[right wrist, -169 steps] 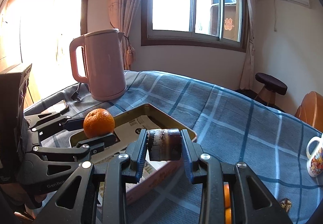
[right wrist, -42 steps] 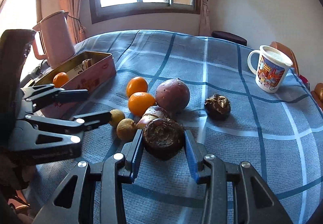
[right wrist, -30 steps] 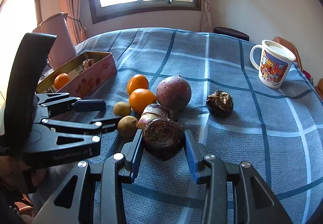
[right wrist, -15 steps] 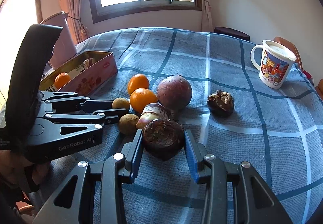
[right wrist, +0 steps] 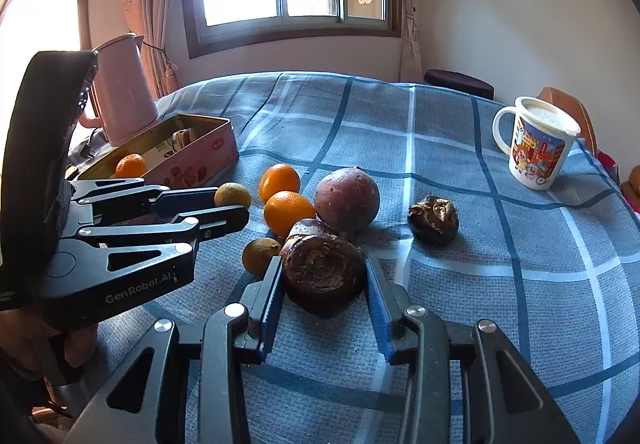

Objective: Organize fruits
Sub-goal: 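Grasp the dark mangosteen with the right tool while the left tool approaches a yellow fruit, then grasp the yellow fruit with the left tool while the right tool lifts the mangosteen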

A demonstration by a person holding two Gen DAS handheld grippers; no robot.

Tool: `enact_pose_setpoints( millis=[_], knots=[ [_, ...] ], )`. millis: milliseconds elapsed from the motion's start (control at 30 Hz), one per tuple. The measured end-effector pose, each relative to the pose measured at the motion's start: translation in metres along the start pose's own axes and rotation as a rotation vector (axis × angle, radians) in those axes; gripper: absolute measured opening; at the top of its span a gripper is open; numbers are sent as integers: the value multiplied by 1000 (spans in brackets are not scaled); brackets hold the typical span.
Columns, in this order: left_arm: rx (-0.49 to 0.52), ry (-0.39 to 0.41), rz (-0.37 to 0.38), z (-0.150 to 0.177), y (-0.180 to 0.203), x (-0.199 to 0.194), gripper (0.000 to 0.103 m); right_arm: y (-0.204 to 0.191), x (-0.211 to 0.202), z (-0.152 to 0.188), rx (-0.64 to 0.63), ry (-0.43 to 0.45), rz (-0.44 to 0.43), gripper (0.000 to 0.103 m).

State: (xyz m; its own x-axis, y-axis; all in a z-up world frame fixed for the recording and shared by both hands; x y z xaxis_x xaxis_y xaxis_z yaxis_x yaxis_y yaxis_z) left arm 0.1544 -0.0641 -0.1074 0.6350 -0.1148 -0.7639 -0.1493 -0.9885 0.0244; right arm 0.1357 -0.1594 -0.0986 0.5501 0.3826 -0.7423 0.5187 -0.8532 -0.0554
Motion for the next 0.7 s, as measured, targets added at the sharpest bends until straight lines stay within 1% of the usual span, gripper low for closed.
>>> enact_pose_setpoints(
  millis=[333, 700],
  knots=[
    [12, 59, -26, -3, 2, -12, 28, -1, -7, -2, -11, 38, 8, 41],
    [3, 108, -30, -4, 1, -22, 28, -1, -15, -4, -14, 75, 22, 41]
  ],
)
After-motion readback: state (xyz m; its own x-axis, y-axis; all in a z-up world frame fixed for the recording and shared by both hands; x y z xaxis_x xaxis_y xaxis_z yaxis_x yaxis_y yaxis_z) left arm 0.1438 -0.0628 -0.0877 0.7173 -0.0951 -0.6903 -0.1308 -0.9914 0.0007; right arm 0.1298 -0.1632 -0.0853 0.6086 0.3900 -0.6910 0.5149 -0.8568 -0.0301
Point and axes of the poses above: each gripper's, at about its wrist camera, not at the fingertips, and x roughly the way its jaws point, y to its right, z to its underside, the point moved 9 cm from there along x, roughly the way its jaws point, and after that the axes turned 8 degrees about -y, right-handed, at the moved point
